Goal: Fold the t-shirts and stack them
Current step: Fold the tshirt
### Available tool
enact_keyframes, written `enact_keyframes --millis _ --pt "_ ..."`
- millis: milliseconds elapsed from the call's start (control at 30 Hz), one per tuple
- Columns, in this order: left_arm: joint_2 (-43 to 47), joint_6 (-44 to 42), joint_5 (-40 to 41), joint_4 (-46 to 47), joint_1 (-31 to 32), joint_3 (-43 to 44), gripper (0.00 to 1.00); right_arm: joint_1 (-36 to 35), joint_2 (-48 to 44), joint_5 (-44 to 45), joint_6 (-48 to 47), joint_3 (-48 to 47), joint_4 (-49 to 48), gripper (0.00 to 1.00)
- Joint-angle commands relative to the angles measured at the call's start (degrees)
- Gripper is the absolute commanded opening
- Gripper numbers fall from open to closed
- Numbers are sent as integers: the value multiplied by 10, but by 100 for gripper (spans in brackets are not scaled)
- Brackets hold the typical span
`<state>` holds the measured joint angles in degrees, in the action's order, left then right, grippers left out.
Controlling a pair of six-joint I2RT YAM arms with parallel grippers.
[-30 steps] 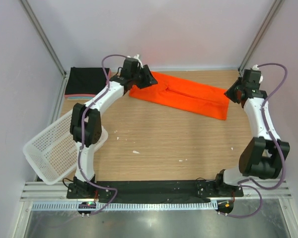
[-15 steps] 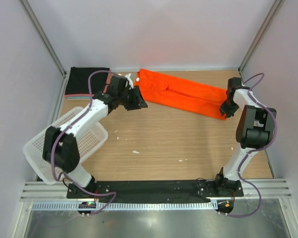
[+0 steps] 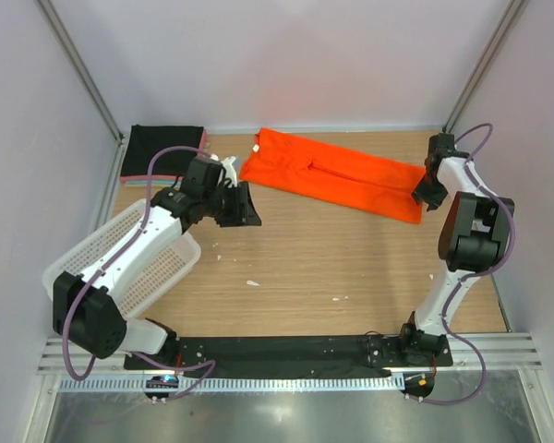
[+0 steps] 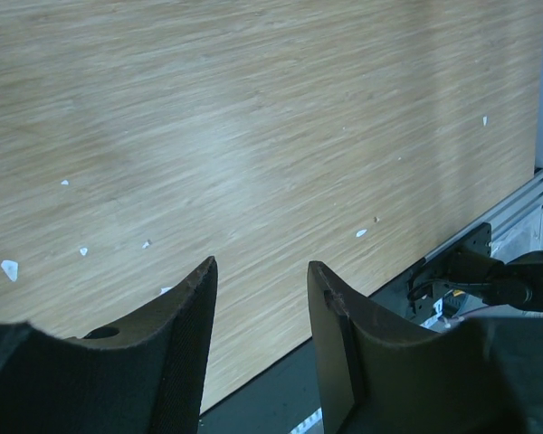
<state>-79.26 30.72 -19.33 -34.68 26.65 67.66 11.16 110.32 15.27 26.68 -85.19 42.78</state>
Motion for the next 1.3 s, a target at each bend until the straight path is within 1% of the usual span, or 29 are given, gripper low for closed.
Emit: enact_keyframes --millis 0,133,333,433,533,567,633,733,767,867,933,1000,1033,1133,1167,1233,1267 --pt "29 -29 -11 -16 1 -4 46 6 11 -27 -39 -1 -13 40" --pt "39 -42 1 -29 1 -16 46 16 18 -62 -44 26 -24 39" --pt "32 -57 8 -50 1 -6 46 18 24 -38 -48 41 -23 38" --pt "32 -55 10 -52 1 -2 46 18 19 -37 -47 59 -29 35" --pt "33 -49 11 -50 1 1 46 18 17 -32 -47 69 -30 26" --pt "33 -48 11 -50 1 2 46 18 17 -31 -47 70 -27 18" --pt "34 -47 15 -54 1 5 46 18 3 -29 -36 84 -24 6" --pt "37 -40 34 -54 1 9 47 18 -40 -51 -10 135 -38 2" --pt "41 -33 55 -55 1 9 47 18 -52 -52 -1 147 -36 1" --pt "51 -28 82 -55 -1 9 48 11 -106 -66 41 221 -44 1" --pt "51 -22 89 -58 -1 12 48 5 -145 -59 71 277 -44 1" --pt "46 -17 90 -61 -1 17 48 -6 -173 -71 79 329 -53 1" --pt "46 -15 90 -61 -1 19 48 -13 -206 -77 86 345 -56 1" --pt "36 -8 93 -51 -1 23 48 -60 -269 -85 126 396 -58 1" --pt "32 -8 94 -38 -1 22 48 -76 -283 -87 152 407 -59 1" --pt "16 3 106 -27 -2 21 47 -146 -319 -84 183 431 -63 1" --pt "9 8 111 -20 -2 23 47 -168 -327 -77 214 434 -60 2"
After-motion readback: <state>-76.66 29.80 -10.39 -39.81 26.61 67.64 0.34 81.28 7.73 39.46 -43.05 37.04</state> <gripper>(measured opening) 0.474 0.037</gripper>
